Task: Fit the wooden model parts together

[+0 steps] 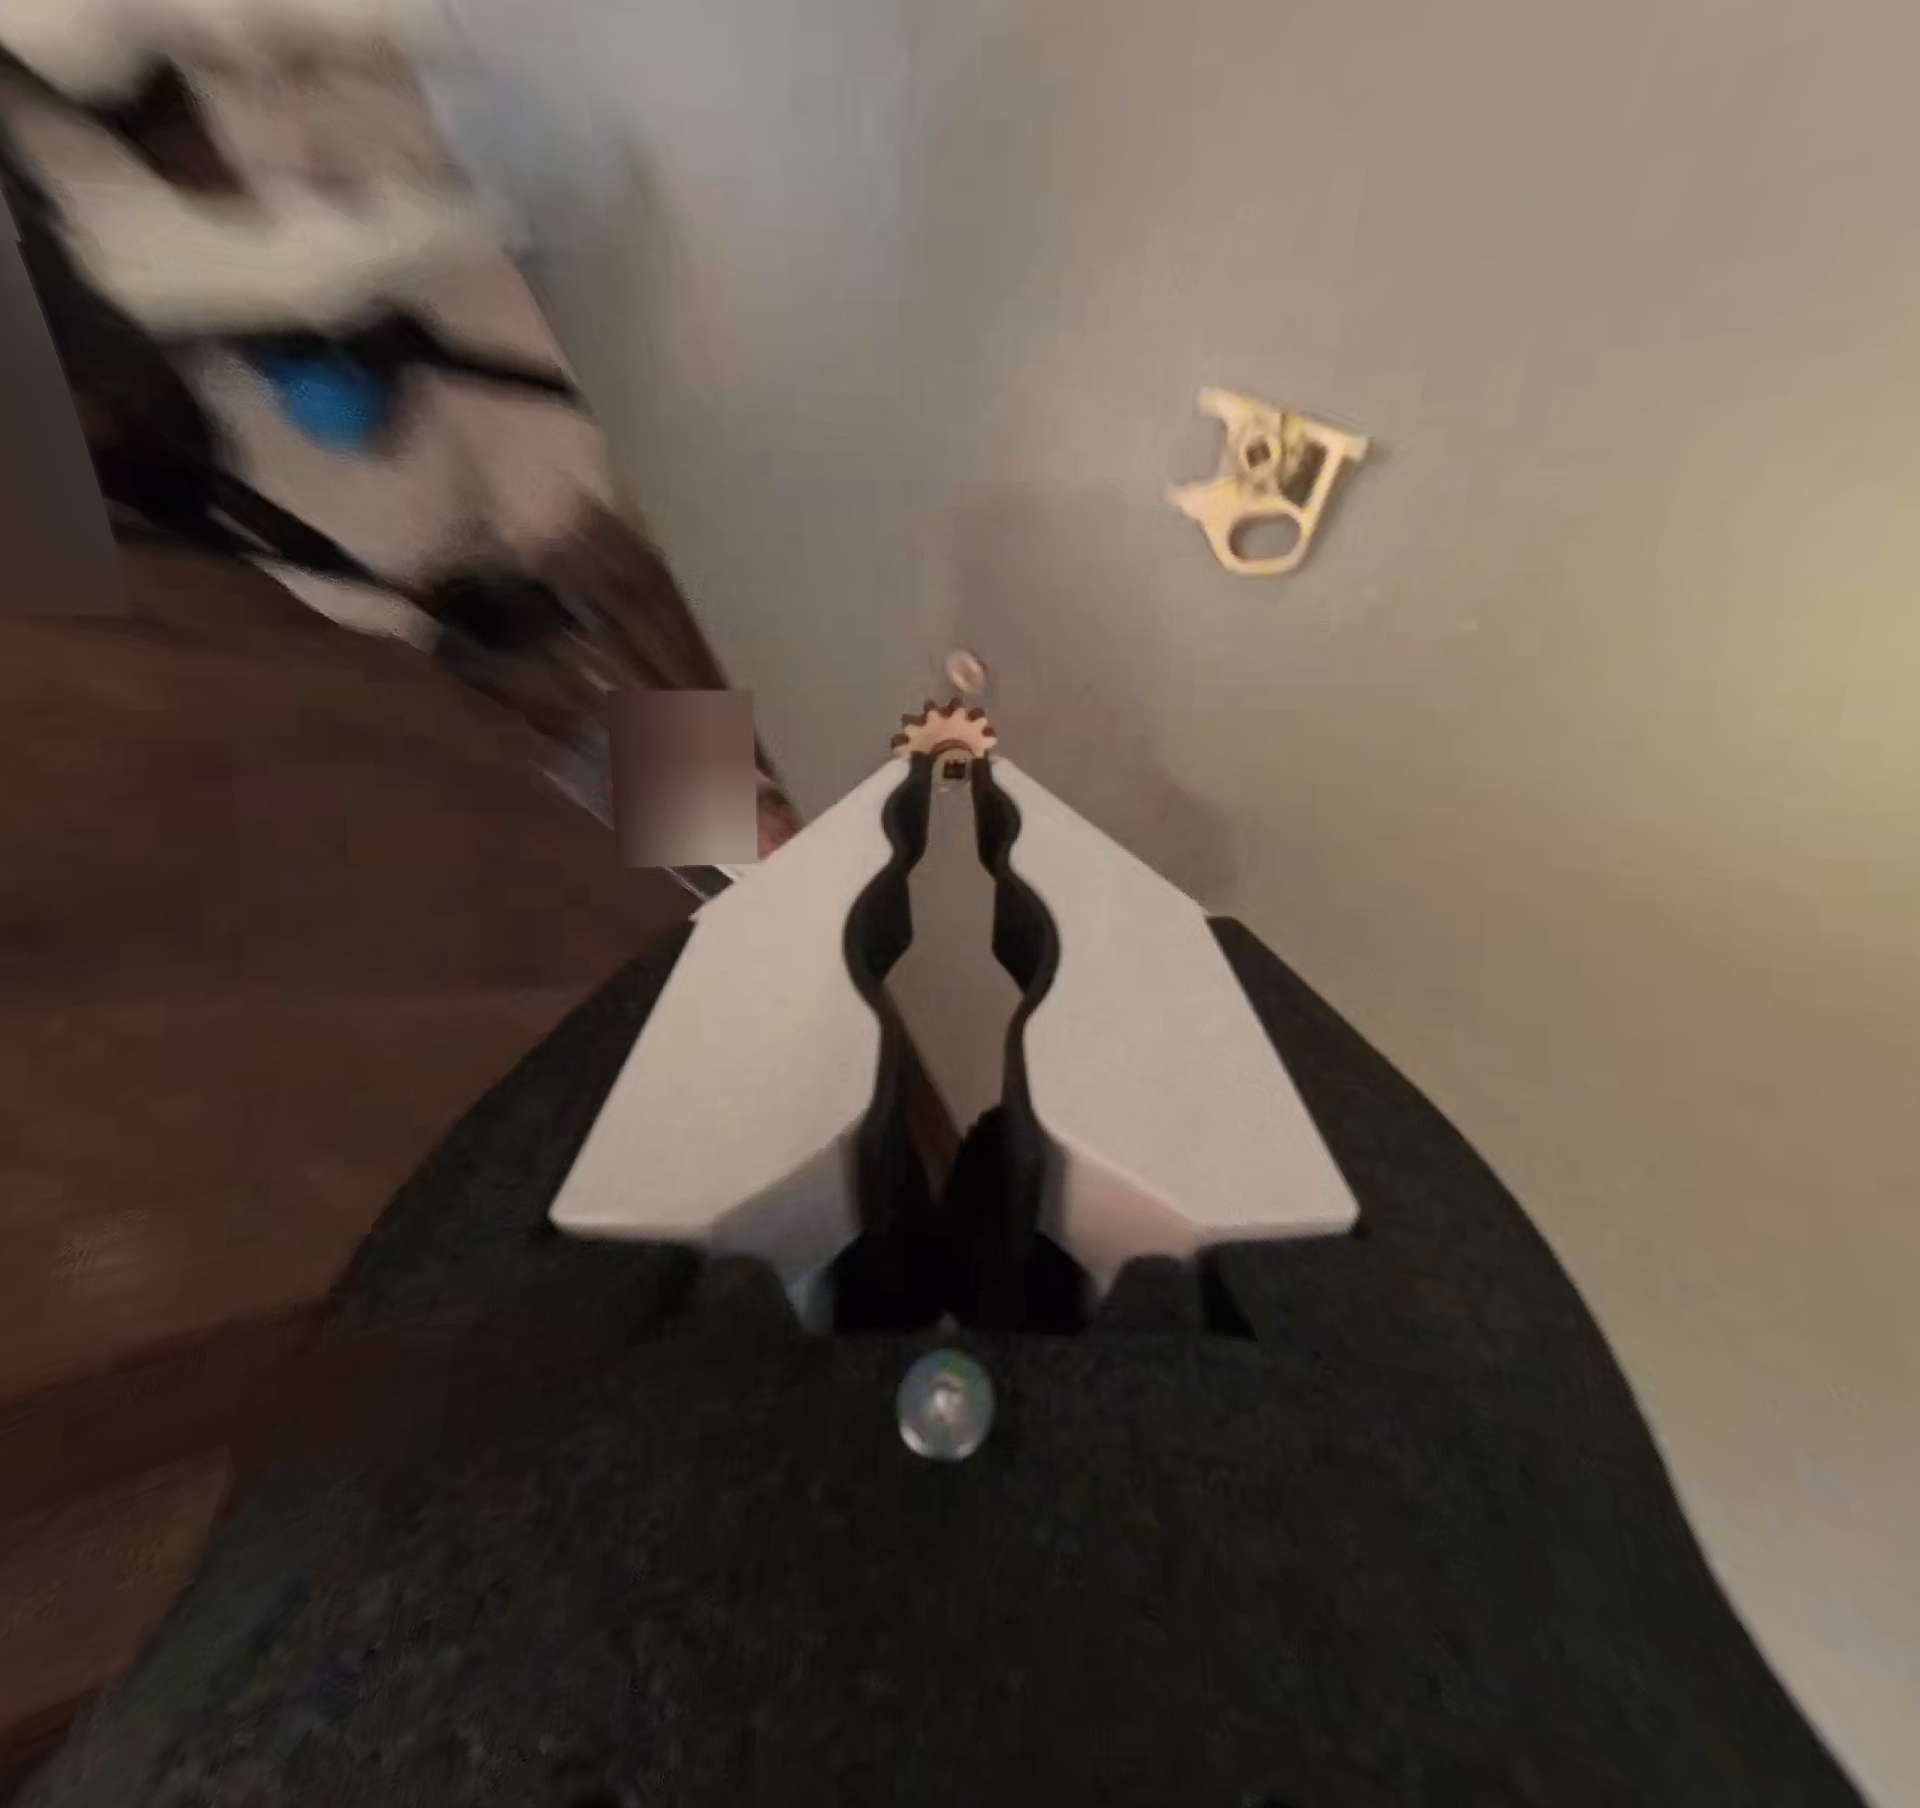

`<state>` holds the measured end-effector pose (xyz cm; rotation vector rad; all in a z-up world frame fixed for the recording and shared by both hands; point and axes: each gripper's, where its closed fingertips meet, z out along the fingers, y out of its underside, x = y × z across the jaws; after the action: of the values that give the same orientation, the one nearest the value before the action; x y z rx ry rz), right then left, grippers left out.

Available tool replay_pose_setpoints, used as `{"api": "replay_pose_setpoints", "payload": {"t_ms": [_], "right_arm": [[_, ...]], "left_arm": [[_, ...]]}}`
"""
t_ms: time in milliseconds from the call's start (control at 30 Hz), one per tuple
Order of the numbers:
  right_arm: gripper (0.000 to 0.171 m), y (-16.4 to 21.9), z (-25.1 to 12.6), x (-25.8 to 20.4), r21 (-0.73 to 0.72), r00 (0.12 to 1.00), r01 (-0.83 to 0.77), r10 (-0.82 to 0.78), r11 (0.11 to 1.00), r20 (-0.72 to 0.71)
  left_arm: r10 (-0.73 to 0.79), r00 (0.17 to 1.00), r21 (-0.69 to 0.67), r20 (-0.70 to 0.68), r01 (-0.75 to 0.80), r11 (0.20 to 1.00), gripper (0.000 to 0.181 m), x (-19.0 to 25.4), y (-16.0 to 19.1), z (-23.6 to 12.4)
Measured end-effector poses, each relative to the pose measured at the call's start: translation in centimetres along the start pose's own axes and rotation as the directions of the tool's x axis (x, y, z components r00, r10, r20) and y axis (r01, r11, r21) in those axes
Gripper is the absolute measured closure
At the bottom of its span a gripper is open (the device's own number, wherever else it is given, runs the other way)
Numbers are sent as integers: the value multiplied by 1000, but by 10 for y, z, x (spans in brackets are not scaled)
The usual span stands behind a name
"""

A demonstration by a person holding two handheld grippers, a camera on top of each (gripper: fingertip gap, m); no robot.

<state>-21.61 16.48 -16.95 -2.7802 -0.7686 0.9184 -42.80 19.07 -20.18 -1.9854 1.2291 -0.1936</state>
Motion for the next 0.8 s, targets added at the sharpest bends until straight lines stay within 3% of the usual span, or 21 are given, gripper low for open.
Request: {"api": "replay_pose_setpoints", "payload": {"t_ms": [67,133,333,500,667,733,800], "right_arm": [[163,-20,-14,-4,181,970,-182,146,966,195],[163,-25,-24,-7,234,910,-307,211,923,358],[163,-27,-36,-23,300,830,-370,168,879,532],[163,-15,-40,-23,348,811,-347,92,871,578],[163,-3,-39,-24,426,819,-271,-26,863,573],[163,0,-32,-27,432,835,-198,-80,880,545],[164,5,-20,-12,426,913,-60,-123,903,389]], "left_arm": [[21,1000,6,10,-21,1000,153,0,-2,0],[34,999,10,9,-34,999,153,1,-3,1],[54,996,72,-69,-49,996,153,20,-25,6],[104,980,166,-170,-76,983,153,51,-61,10],[63,928,276,-367,44,960,153,92,-116,14],[67,906,311,-418,73,948,153,105,-137,17],[101,903,310,-417,37,950,153,113,-145,26]]}}
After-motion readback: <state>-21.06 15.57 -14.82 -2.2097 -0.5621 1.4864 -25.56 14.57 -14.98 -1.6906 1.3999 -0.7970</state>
